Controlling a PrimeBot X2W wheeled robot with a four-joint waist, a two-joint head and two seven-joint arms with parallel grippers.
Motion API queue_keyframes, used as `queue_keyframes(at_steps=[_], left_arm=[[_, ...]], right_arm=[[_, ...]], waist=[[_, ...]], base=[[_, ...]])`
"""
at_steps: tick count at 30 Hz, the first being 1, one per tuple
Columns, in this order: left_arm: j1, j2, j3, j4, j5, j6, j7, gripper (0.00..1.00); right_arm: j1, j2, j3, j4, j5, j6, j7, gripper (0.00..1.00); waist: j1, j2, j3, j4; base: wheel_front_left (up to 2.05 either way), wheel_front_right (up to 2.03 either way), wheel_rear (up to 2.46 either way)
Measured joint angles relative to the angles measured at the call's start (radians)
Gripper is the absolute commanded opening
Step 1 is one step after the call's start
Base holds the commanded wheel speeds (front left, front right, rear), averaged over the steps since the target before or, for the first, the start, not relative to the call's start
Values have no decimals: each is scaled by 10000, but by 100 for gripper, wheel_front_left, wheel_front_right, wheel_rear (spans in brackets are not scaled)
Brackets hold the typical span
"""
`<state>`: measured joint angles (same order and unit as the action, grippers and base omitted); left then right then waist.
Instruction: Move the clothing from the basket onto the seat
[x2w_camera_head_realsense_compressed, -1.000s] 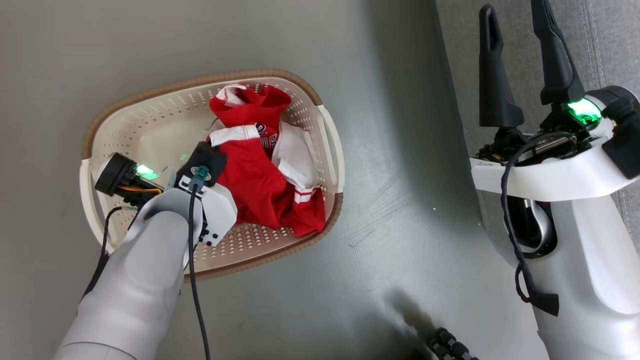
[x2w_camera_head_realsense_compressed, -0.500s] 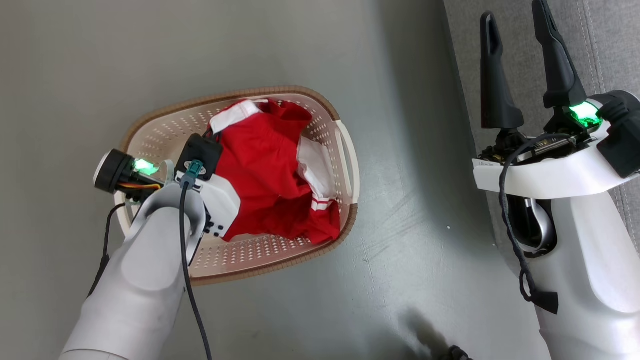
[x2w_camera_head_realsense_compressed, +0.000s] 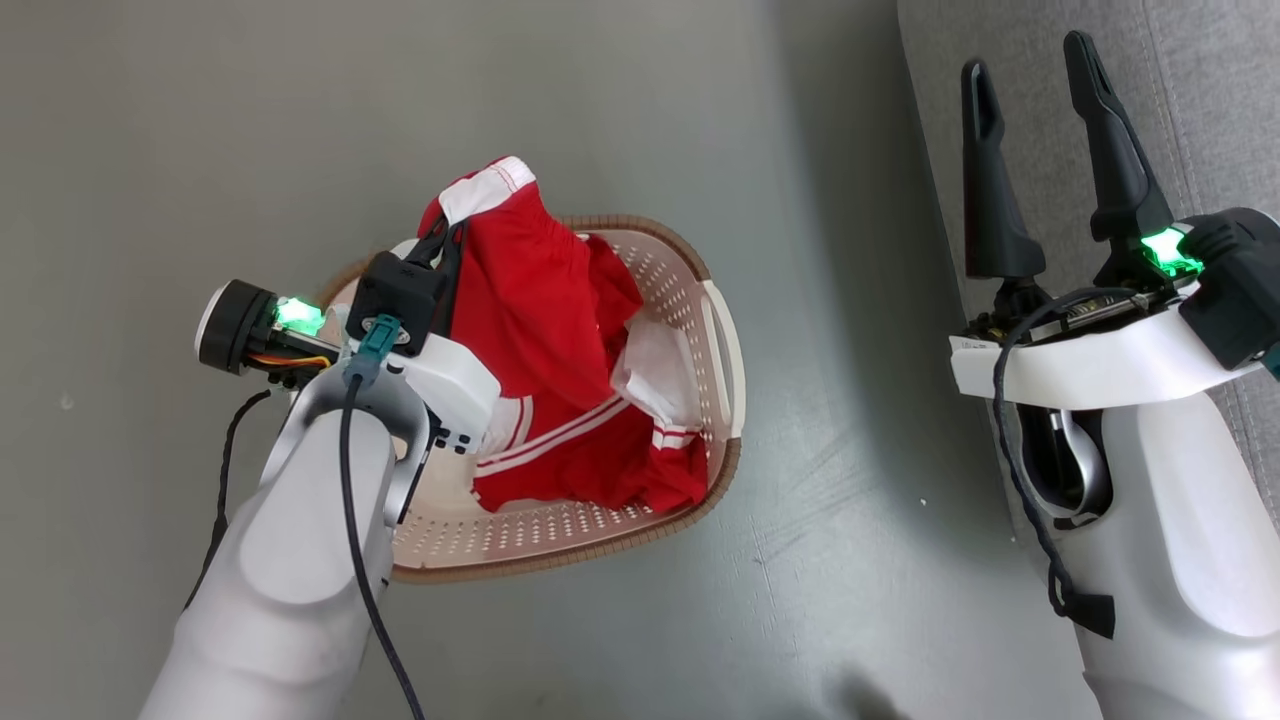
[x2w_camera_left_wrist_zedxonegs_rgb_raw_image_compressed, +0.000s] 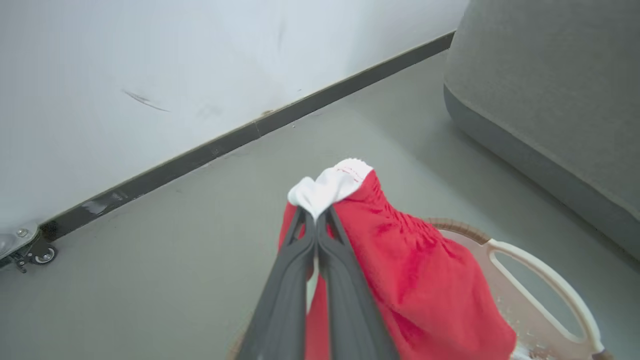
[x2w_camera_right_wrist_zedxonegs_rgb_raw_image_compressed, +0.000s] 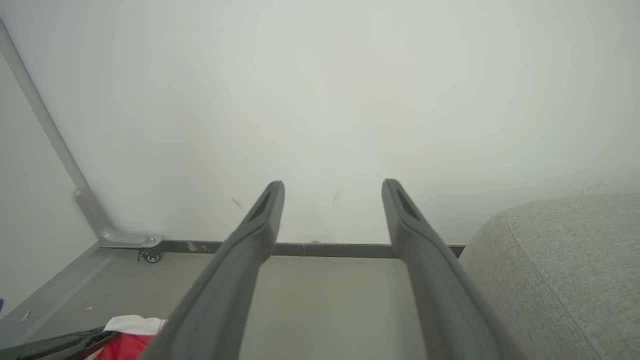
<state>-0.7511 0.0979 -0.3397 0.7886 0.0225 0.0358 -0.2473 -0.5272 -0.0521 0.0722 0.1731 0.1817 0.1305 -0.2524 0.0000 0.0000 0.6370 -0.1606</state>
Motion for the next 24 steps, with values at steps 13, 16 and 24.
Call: queue_keyframes(at_steps=[13, 16, 24], left_arm=[[973, 117, 495, -1561, -602, 98, -10, 0], [1188, 128, 675, -1883, -782, 157, -10, 0], [1815, 157, 984, -2610, -1101, 182, -10, 0]], right_arm=[[502, -4, -77, 311, -157, 0, 2, 100], [609, -4, -130, 382, -157, 0, 2, 100], [982, -4, -245, 545, -219, 0, 2, 100]], waist=[[0, 0, -985, 348], [0, 0, -1239, 420], [0, 0, -1955, 593]], base=[[0, 0, 0], [0, 0, 0], [0, 0, 0]])
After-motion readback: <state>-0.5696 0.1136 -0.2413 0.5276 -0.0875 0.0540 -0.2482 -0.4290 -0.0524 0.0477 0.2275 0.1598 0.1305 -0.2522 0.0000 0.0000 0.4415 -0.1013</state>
